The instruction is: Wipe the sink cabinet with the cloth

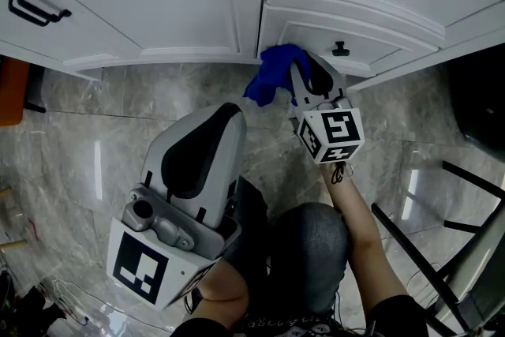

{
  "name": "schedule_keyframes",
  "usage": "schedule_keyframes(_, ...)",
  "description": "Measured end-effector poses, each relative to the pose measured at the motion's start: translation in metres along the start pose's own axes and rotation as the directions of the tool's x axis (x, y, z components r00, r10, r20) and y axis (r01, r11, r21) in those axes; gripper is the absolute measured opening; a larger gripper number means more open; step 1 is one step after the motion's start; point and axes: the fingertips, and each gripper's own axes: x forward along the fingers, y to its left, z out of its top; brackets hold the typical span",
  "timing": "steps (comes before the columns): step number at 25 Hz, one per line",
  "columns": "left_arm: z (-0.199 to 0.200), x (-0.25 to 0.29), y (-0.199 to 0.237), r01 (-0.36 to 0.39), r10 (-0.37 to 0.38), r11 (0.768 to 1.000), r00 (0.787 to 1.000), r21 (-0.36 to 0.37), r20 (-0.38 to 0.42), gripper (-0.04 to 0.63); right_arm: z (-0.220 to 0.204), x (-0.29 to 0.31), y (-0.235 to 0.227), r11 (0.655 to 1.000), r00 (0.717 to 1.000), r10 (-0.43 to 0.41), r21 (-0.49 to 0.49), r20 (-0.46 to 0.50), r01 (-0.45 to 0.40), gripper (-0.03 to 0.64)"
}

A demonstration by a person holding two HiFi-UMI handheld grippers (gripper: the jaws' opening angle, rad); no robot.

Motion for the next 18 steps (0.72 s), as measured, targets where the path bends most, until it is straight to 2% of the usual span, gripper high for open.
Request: schedule_keyframes(18, -0.003, 0.005, -0.004, 0.010, -0.010, 1.000, 1.000, 0.000, -0.012, 0.005, -0.002, -0.010, -0.016, 0.999, 0.999, -0.035, 0.008, 0.011, 0.035, 0.089)
